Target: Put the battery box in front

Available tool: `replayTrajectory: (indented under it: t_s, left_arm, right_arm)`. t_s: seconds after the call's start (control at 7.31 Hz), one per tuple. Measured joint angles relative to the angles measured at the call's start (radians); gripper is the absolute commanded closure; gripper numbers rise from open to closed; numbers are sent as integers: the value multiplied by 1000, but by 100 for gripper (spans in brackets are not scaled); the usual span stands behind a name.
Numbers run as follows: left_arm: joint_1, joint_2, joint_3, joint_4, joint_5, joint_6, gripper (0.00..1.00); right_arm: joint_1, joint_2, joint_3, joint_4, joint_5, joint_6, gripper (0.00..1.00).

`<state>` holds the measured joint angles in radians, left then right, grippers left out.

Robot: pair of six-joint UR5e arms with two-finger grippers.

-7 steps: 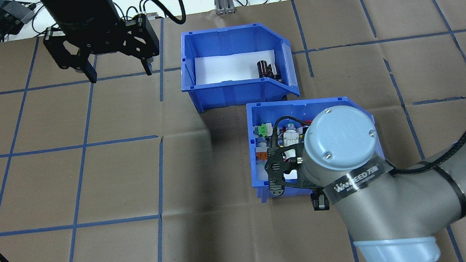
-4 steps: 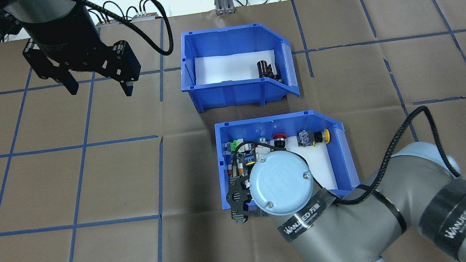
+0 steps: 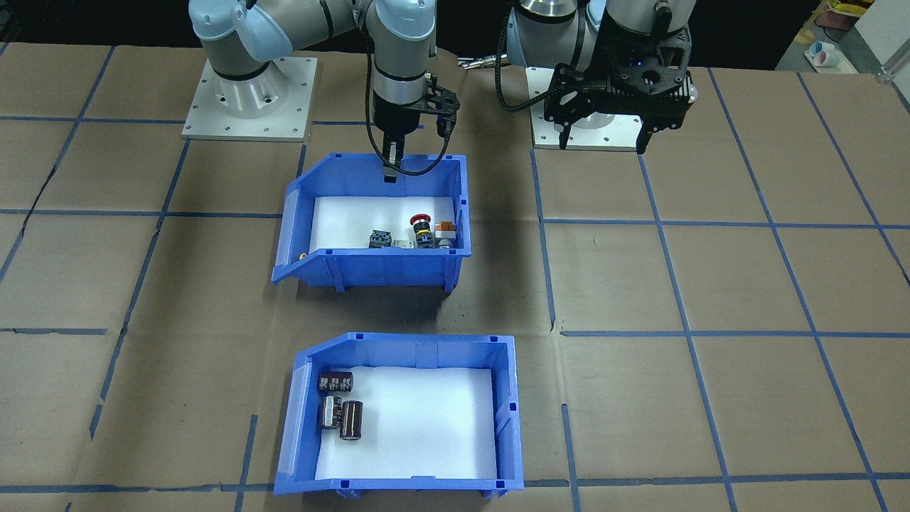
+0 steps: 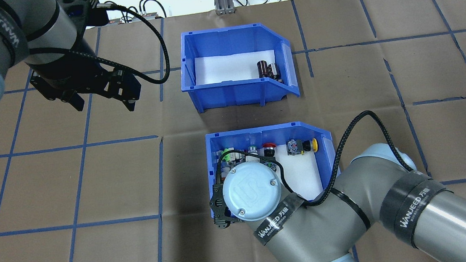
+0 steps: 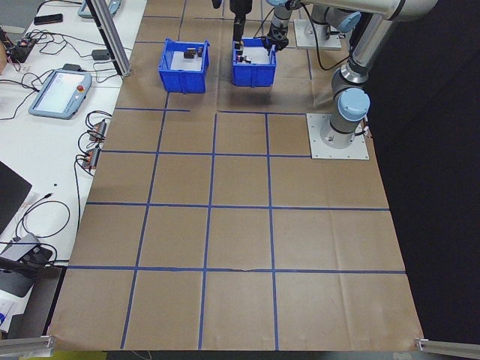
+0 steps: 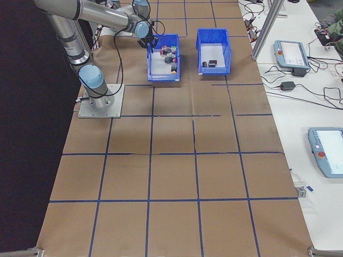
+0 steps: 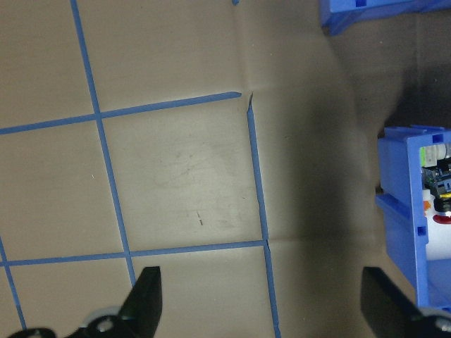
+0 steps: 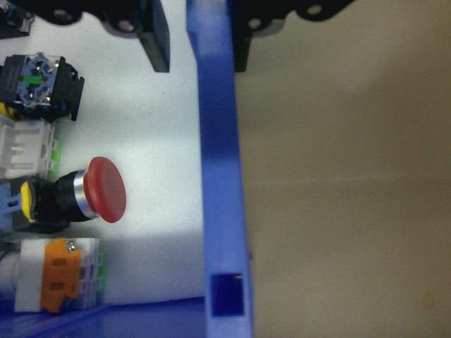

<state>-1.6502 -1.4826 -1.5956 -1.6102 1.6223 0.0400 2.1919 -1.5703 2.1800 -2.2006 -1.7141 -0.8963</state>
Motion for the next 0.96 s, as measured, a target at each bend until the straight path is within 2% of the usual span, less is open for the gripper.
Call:
replayTrajectory:
  t_s: [0.27,0.55,0.68,0.96]
  left_arm:
    - [1,5,-17,3,-18,1,0]
    - [3,5,-21,-1,-22,0,0]
    - [3,6,-21,-5,-27,-4,0]
    - [3,7,-17,-23,-47,-28,0]
  right_arm:
    - [-13,-32,-50,57,-4,16,0]
    - [-61,-85,-143,204,1,17,0]
    - [-114,-97,-191,248,4,16,0]
    - [-257,-95,-265,271,9,28,0]
